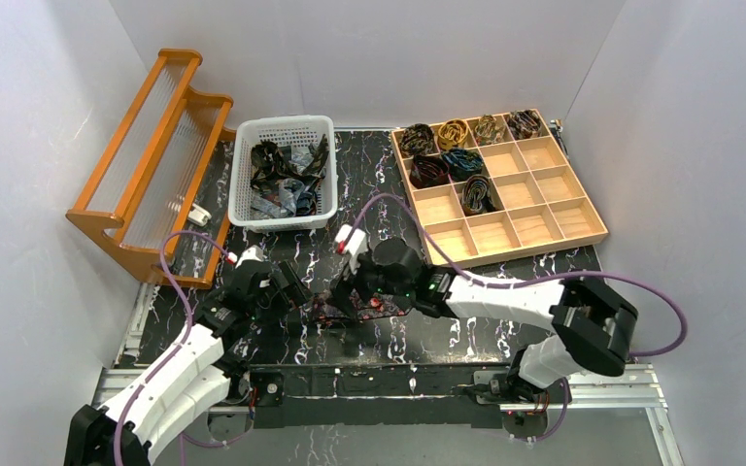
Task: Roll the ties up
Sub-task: Roll the tie at the center of the board.
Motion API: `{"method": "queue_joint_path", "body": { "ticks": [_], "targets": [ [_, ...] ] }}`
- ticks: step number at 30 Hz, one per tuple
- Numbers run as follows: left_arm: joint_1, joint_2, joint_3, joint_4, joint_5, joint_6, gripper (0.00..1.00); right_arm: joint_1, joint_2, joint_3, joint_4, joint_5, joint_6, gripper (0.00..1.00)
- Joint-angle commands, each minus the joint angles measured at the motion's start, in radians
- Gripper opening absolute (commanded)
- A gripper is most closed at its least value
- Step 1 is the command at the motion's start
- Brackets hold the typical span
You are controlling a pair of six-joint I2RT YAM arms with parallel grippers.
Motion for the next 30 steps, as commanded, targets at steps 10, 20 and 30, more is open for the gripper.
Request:
{"method": "queue_joint_path", "body": {
  "ticks": [10,20,30],
  "targets": [
    [0.005,-0.082,-0.014,0.037,0.043,-0.008,0.98,-0.108,0.005,-0.037,-0.246,0.006,0.844,0.72],
    [0.005,-0.082,-0.02,0.062,0.119,0.017,0.96,-0.177,0.151,0.032,-0.231,-0.129,0.846,0.53],
    [0.005,-0.088,-0.095,0.155,0.161,0.0,0.93,-0.191,0.224,0.057,-0.339,-0.07,0.844,0.34]
  ]
}}
